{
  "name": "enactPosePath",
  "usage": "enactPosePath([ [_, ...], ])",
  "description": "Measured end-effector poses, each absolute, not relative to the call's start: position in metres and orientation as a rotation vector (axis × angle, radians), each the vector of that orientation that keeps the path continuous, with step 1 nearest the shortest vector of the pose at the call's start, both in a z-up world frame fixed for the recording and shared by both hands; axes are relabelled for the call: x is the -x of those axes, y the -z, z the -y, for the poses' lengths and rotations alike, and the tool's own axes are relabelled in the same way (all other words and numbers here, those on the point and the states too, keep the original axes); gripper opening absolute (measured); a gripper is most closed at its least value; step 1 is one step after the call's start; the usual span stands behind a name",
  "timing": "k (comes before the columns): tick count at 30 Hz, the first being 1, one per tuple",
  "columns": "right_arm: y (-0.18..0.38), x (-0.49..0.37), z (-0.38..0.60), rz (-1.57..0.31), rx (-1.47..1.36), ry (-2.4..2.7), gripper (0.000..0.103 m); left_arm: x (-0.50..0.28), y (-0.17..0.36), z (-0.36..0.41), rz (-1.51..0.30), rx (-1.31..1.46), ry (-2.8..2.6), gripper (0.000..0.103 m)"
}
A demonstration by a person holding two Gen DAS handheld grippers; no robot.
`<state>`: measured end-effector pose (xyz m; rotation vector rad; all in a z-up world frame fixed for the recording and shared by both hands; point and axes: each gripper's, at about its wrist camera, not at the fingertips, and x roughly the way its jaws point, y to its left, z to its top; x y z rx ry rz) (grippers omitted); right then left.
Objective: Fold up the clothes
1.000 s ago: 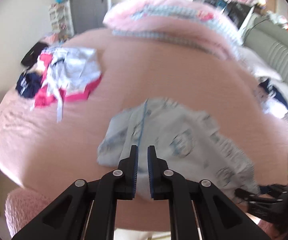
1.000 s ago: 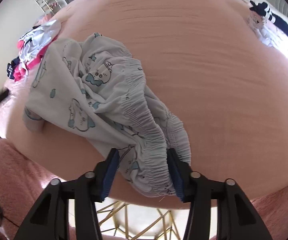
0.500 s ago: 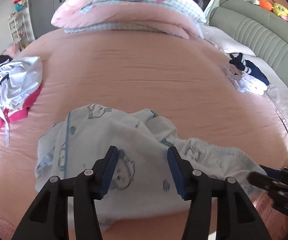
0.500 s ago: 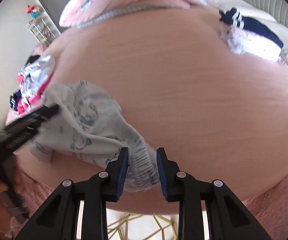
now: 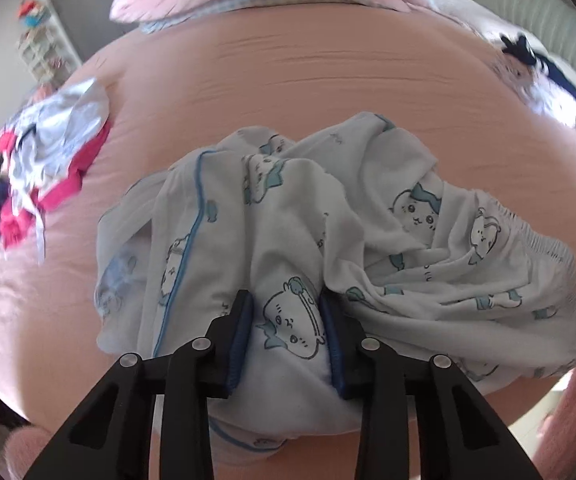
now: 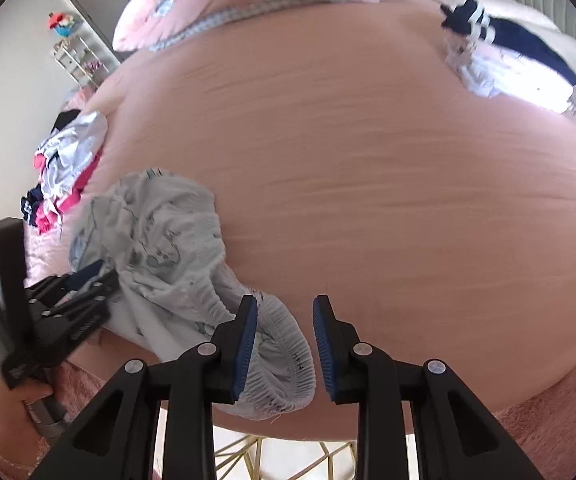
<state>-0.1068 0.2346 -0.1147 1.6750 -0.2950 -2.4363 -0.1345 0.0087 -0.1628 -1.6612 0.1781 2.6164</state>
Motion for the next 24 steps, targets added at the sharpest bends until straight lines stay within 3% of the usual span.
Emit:
enactPosePath([
  [2, 0.123, 0.109, -0.230, 0.291, -1.711, 2.414, 0.028, 0.126, 0.161, 0.003, -0.116, 1.677, -2.625, 0.030],
  [6, 0.141, 0.107, -0.217, 0.322, -1.767, 2.341, 0.028, 0.105, 0.155, 0.031, -0.031, 1.682, -2.725, 0.017],
  [13, 0.142, 0.108, -0.196, 0.264, -1.736, 2.266, 0.028, 0.085, 0.131, 0.067, 0.087, 1.663, -2.856, 0.016],
  [16, 0.139, 0.109, -0.188, 0.231, -1.712, 2.237, 0.028, 0.073, 0.112, 0.059, 0.165, 1.560, -2.837, 0.022],
  [21, 0.144, 0.101, -0.177, 0.210, -1.702, 2.186, 0.030, 0.065, 0.080, 0.015, -0.007, 1.349, -2.851, 0.039],
  [24, 0.151, 0.093, -0.172, 0.213, -1.709, 2.154, 0.031, 0.076, 0.085, -0.010, -0.003, 1.335, -2.723, 0.050],
])
